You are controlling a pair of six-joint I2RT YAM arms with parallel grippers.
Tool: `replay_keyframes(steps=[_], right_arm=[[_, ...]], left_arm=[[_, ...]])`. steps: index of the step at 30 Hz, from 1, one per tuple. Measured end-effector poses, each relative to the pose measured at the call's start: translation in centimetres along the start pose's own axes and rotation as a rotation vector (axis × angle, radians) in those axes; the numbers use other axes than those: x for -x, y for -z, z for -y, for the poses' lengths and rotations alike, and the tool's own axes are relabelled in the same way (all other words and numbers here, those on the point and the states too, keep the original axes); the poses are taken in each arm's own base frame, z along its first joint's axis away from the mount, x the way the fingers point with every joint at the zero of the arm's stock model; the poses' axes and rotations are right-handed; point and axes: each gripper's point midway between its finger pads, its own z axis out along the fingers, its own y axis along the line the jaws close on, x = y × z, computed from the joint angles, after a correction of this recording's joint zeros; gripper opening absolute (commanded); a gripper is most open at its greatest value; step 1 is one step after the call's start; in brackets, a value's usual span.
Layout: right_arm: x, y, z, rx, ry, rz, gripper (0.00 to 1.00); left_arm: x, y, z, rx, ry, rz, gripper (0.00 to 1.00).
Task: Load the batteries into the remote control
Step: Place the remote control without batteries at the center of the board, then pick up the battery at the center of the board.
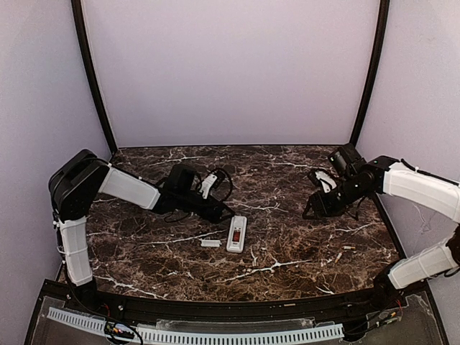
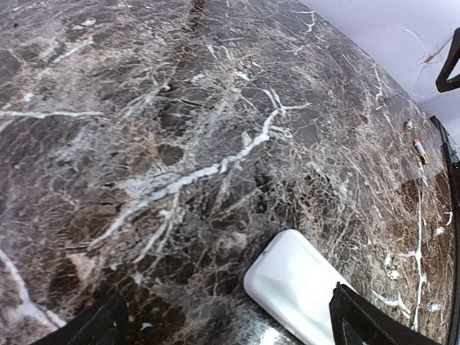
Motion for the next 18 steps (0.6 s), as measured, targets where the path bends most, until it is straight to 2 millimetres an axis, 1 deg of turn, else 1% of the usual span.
replay_keyframes(steps=[3, 7, 10, 14, 18], right_arm=[[-1.3, 0.1, 0.5, -0.054, -0.070, -0.022, 0.54], [-4.3, 0.8, 0.0, -0.091, -0.158, -0.035, 0.50], [-6.8, 0.6, 0.0, -0.126, -0.224, -0.070, 0.50], [-10.3, -0.2, 0.9, -0.239, -0.313, -0.161, 0.49], [-12.3, 0.1, 2.3, -0.355, -0.390, -0.209, 0.46]], left_arm=[[1.2, 1.0, -0.4, 0.060, -0.020, 0.021, 0.99], [3.7, 3.3, -0.7, 0.147, -0.046, 0.087, 0.99], [5.3, 5.2, -0.8, 0.211, -0.056, 0.146, 0.99], [6.9, 7.4, -0.9, 0.276, -0.044, 0.219, 0.99], [7.5, 8.6, -1.2, 0.324, -0.027, 0.258, 0.99]])
